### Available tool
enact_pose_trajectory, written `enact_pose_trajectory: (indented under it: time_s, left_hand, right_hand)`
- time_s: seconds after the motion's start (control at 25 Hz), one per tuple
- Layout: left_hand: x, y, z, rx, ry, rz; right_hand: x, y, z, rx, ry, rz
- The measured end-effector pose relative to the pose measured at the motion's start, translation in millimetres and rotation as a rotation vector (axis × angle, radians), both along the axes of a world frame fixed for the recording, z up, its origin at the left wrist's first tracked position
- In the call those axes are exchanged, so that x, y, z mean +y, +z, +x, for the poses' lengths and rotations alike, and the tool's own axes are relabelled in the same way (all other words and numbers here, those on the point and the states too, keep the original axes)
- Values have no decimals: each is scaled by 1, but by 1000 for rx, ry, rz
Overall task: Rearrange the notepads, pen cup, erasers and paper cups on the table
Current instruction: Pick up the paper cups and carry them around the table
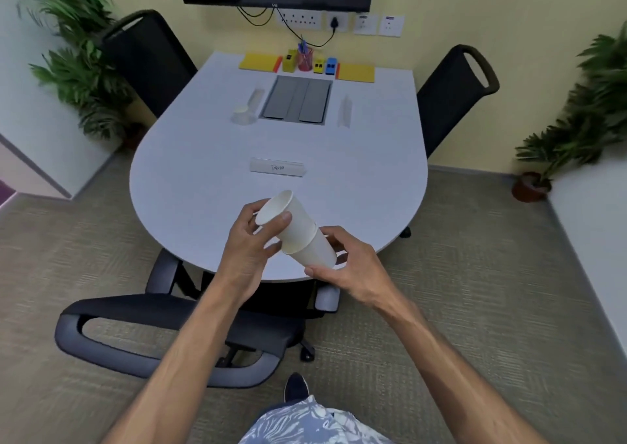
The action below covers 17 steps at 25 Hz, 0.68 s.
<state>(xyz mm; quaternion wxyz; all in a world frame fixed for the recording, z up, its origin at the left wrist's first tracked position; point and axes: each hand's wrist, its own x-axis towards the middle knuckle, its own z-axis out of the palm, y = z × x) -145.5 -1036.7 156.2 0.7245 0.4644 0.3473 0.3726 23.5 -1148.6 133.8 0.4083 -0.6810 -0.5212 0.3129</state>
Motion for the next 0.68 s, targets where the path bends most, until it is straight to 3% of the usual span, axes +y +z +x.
enact_pose_trajectory:
  time_s: [0.2, 0.68]
  left_hand:
    - [43, -7, -8, -105, 107, -61]
    - [88, -37, -3, -48, 247, -218]
  right_hand:
    - [26, -14, 11, 36, -44, -57]
    - [112, -35, 45, 171, -188, -125]
